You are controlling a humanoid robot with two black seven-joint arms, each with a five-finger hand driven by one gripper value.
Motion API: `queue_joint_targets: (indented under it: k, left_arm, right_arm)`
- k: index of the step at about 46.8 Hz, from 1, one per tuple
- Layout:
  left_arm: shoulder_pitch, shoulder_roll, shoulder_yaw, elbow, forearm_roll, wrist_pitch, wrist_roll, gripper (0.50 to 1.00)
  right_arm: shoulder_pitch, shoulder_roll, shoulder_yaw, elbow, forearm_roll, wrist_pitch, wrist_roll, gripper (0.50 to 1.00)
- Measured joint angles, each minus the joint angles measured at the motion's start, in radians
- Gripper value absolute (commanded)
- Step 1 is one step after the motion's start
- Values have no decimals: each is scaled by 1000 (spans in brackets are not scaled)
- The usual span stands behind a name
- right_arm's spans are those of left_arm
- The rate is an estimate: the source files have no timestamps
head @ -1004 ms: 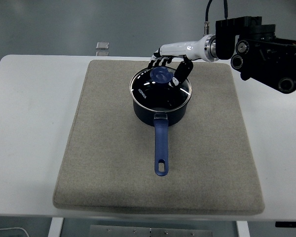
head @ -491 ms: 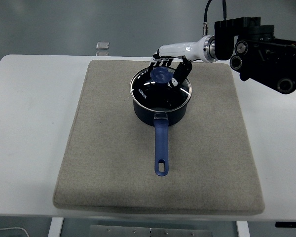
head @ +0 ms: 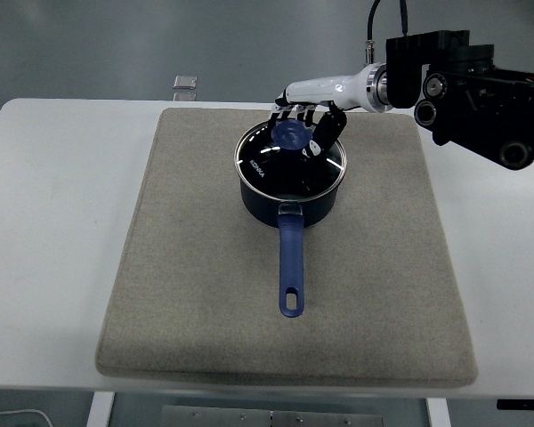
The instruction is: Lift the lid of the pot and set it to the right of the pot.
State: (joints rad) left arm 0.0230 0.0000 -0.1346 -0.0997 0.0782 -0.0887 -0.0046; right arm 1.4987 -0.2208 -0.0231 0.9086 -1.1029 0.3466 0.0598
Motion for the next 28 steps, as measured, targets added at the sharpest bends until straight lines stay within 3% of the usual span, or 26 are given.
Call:
queue_joint_targets:
  k: [28]
  left_arm:
    - [0, 0, 0, 0, 0, 0, 0, 1000]
  right_arm:
    - [15, -6, 5, 1, 2, 8, 0, 615]
